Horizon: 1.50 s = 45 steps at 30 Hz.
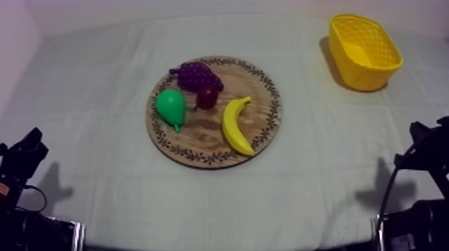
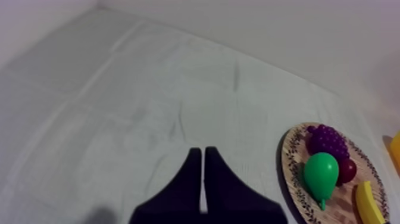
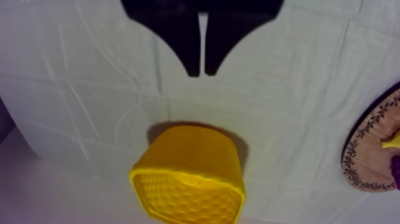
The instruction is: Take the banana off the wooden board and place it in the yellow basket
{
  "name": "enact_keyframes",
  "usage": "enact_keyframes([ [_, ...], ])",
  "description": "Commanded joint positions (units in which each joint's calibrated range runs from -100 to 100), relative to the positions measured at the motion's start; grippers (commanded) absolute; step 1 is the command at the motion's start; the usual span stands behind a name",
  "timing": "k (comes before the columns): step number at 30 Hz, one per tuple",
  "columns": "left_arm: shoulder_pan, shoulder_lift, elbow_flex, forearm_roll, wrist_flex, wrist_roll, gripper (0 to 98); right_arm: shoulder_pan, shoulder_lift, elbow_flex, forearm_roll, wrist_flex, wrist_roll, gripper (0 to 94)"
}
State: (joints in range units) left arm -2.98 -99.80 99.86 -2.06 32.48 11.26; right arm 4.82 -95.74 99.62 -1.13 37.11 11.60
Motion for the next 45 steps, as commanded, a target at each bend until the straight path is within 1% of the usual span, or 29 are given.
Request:
enact_keyframes([
  [1,-0.03,-0.03,0.03,-0.01,0.02,0.0,0.1,0.01,-0.01,0.04,-0.02,-0.01,0.04,0.6],
  [45,-0.03,-0.03,0.03,-0.01,0.02,0.01,0.1,-0.07,-0.01,0.04,0.03,0.54,0.05,0.6],
])
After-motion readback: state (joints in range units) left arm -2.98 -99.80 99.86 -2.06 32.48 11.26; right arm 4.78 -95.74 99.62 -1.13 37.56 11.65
